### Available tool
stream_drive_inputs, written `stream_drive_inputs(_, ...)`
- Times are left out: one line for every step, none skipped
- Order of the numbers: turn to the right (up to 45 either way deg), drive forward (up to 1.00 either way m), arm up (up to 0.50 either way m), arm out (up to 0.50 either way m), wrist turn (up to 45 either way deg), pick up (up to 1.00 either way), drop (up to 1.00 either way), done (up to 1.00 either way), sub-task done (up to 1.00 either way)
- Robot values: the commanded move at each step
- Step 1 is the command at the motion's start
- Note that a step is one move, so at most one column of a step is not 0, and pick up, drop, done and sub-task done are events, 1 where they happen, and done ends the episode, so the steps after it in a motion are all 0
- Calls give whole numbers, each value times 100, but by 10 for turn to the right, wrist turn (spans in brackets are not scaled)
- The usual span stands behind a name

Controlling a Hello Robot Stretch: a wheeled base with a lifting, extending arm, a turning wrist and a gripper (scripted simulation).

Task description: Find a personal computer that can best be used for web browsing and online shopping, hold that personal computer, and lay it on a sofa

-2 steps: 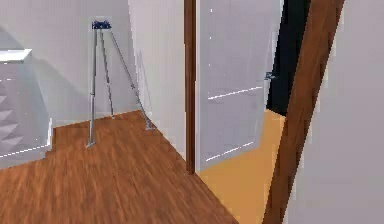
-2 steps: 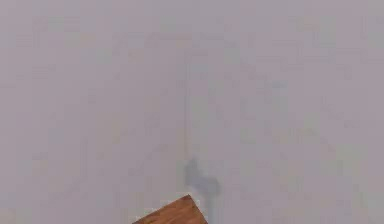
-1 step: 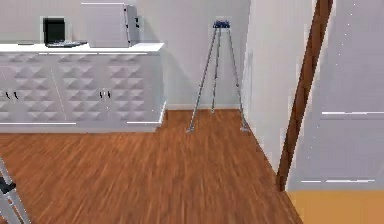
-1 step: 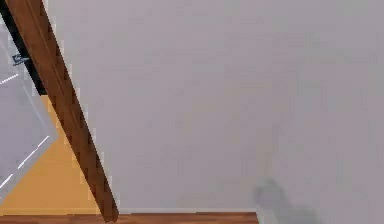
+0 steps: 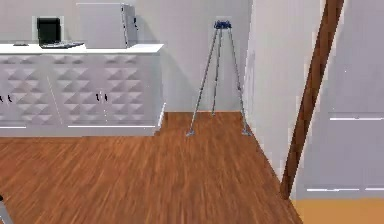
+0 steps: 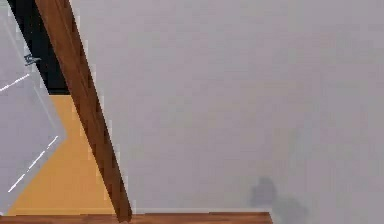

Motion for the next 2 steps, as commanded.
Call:
stream_drive_inputs(390,0,0,0,0,0,0,0,0)
stream_drive_inputs(0,65,0,0,0,0,0,0,0)
